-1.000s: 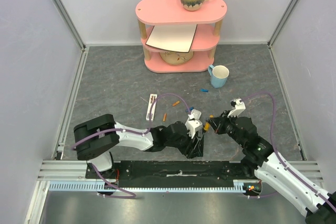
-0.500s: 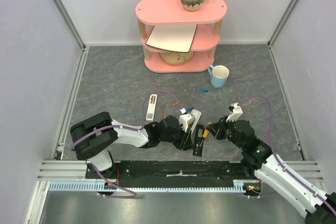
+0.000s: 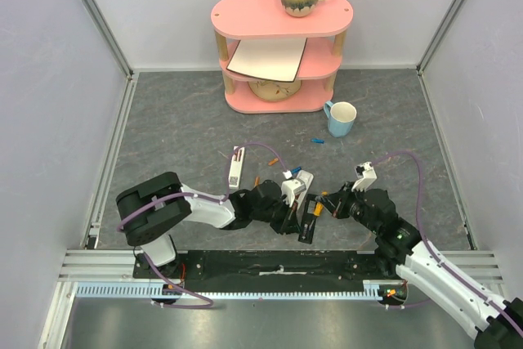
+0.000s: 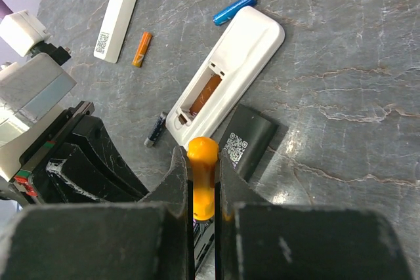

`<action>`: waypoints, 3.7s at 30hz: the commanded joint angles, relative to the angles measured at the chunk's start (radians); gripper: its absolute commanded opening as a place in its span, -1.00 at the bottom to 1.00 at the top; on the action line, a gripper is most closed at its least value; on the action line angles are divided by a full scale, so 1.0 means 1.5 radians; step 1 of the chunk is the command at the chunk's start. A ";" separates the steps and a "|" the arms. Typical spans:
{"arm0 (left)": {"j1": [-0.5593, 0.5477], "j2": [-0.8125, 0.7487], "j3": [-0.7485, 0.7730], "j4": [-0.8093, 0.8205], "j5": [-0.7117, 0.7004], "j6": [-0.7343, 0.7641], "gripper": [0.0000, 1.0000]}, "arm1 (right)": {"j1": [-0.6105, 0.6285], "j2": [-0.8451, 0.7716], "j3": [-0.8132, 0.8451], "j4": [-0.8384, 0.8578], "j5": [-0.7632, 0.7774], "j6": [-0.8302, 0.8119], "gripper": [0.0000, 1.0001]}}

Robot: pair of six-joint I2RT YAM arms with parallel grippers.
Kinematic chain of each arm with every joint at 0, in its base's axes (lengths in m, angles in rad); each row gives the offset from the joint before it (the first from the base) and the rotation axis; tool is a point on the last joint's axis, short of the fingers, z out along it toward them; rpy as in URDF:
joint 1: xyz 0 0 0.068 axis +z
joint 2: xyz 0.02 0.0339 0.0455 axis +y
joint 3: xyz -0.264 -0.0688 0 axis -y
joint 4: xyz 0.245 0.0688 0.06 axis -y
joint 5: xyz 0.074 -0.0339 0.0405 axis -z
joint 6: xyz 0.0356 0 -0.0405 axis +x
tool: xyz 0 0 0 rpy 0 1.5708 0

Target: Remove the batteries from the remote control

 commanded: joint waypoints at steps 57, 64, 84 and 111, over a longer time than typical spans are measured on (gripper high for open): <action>-0.035 0.083 0.114 -0.074 -0.039 -0.018 -0.96 | 0.002 -0.055 0.021 -0.086 0.035 -0.025 -1.00; -0.032 0.091 0.114 -0.074 -0.036 -0.019 -0.96 | 0.002 -0.052 0.017 -0.071 0.036 -0.019 -1.00; -0.018 0.089 0.102 -0.078 -0.056 -0.025 -0.96 | 0.001 -0.010 -0.004 0.026 -0.027 0.048 -1.00; -0.013 -0.344 0.004 -0.235 -0.308 0.093 0.73 | 0.001 0.100 0.158 0.077 0.028 -0.087 -1.00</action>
